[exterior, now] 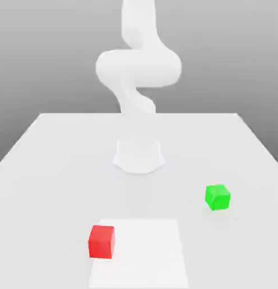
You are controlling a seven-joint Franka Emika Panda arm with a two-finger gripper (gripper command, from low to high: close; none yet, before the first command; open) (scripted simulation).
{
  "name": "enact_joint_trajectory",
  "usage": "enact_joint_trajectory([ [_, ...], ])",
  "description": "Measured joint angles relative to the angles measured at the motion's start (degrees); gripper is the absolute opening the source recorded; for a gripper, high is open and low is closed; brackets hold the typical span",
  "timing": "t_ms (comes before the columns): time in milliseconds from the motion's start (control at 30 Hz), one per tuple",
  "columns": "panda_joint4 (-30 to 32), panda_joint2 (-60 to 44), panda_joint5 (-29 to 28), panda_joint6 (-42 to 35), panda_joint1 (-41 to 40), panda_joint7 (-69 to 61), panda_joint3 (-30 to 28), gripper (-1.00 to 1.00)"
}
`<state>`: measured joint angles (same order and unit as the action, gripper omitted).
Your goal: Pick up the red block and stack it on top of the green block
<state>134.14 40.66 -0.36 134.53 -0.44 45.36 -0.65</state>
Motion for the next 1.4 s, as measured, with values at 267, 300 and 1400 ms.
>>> enact_joint_trajectory([
  [267,7.7,-17.0,-0.73,9.03,-1.42,-1.88,-2.54,0.0],
  [300,8.64,-19.08,-0.74,10.13,-1.59,-2.16,-2.88,0.0],
  [1400,20.84,-43.06,3.82,23.08,-3.04,-5.31,-2.54,-1.0],
])
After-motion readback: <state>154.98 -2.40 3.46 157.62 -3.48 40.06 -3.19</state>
